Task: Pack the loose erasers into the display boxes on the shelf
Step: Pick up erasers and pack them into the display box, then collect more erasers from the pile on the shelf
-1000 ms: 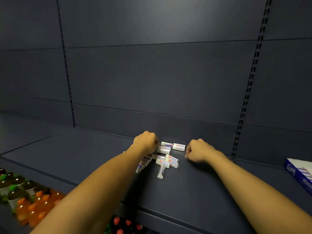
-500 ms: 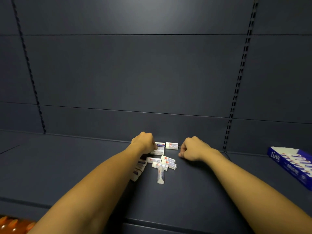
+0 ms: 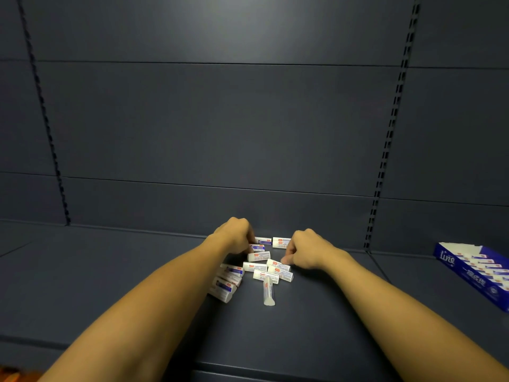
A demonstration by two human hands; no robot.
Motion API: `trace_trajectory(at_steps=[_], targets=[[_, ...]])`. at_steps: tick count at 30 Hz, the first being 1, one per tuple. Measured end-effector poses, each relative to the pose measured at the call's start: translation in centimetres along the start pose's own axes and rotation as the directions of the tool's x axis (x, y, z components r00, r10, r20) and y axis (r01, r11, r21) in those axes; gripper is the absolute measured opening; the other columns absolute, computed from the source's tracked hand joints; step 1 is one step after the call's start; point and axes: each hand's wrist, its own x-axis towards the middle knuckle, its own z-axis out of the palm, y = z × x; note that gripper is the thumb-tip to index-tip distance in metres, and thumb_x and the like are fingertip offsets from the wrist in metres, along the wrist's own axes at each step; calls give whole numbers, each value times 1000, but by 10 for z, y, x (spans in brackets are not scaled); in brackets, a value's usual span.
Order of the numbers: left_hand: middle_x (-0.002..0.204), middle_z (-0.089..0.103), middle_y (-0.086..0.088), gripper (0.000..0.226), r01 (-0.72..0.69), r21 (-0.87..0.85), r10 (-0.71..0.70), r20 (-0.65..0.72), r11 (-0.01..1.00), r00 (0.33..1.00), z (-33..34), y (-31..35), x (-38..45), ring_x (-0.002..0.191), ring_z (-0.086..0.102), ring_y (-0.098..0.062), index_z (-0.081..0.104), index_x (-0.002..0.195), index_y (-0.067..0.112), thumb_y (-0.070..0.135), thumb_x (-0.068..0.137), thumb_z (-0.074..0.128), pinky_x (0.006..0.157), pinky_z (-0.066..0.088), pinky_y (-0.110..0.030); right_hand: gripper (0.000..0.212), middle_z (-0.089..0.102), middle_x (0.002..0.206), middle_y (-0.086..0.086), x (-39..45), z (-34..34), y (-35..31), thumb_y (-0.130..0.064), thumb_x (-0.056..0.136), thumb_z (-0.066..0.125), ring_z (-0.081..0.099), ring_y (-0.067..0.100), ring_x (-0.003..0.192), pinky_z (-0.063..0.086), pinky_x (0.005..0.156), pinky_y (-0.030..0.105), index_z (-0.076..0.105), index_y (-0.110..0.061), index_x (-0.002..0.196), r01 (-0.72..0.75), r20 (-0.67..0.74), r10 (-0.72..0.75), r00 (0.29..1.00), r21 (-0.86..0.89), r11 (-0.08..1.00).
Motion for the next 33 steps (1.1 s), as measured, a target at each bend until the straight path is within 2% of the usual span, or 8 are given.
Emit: trace_trajectory(at_steps=[5, 8, 13, 17, 21, 25, 29, 33], targets=[[106, 72, -1, 13, -5, -12, 5, -47, 1000, 999, -6, -7, -6, 96, 65, -20, 76, 98, 24, 21, 86, 79, 90, 58, -40, 23, 71, 102, 5, 4, 1, -2, -37, 83, 80, 66, 20, 95, 55, 90, 35, 80, -19, 98, 11, 54, -13, 998, 42, 999], [102, 73, 0, 10, 3, -33, -5, -64, 999, 998, -12, -11, -11, 96, 65, -19, 74, 87, 27, 18, 86, 79, 90, 58, -40, 17, 74, 102, 4, 3, -1, -6, -28, 85, 79, 65, 15, 92, 50, 81, 26, 81, -20, 99, 41, 93, -47, 995, 67, 997], [99, 73, -2, 7, 38, -71, -44, -80, 997, 996, -15, -14, -14, 93, 67, -19, 76, 88, 22, 17, 85, 80, 90, 58, -37, 4, 70, 98, 1, 4, 1, -12, -22, 80, 82, 66, 15, 91, 56, 85, 32, 80, -21, 83, 56, 85, -59, 995, 36, 998], [101, 73, -3, 6, 55, -62, -60, -76, 997, 995, -19, -13, -14, 94, 66, -19, 78, 92, 20, 17, 87, 79, 90, 59, -38, 11, 71, 85, -3, 1, -1, -14, -17, 75, 86, 68, 15, 83, 59, 82, 35, 76, -16, 80, 36, 67, -34, 997, -17, 999], [101, 73, -3, 6, -1, -59, -2, -47, 998, 999, -27, -4, -13, 93, 66, -19, 77, 91, 19, 15, 87, 79, 90, 58, -37, 12, 70, 79, -3, -6, -10, -11, -16, 72, 86, 69, 19, 82, 60, 80, 40, 74, -15, 77, 2, 0, -2, 1000, -74, 997], [96, 73, -1, 12, -70, -92, 68, -32, 993, 997, -37, 8, -9, 93, 67, -18, 75, 84, 23, 14, 82, 82, 89, 58, -36, 12, 66, 83, 0, -15, -29, -2, -16, 74, 83, 69, 23, 83, 59, 82, 41, 74, -16, 82, -31, -89, 25, 996, -67, 997], [105, 74, -3, 23, -170, -85, 170, -11, 982, 985, -34, 27, -4, 97, 67, -19, 78, 105, 15, 10, 83, 81, 90, 58, -35, 17, 69, 92, 1, -33, -44, 8, -17, 79, 80, 68, 23, 87, 59, 81, 38, 79, -19, 95, -111, -146, 98, 984, -81, 991], [98, 75, 0, 12, -227, -88, 228, 0, 970, 974, -27, 51, -2, 88, 70, -18, 78, 80, 29, 20, 79, 86, 85, 60, -40, 12, 70, 96, -1, -57, -48, 22, -20, 82, 77, 67, 21, 87, 58, 76, 36, 79, -22, 94, -227, -177, 203, 963, -127, 965]])
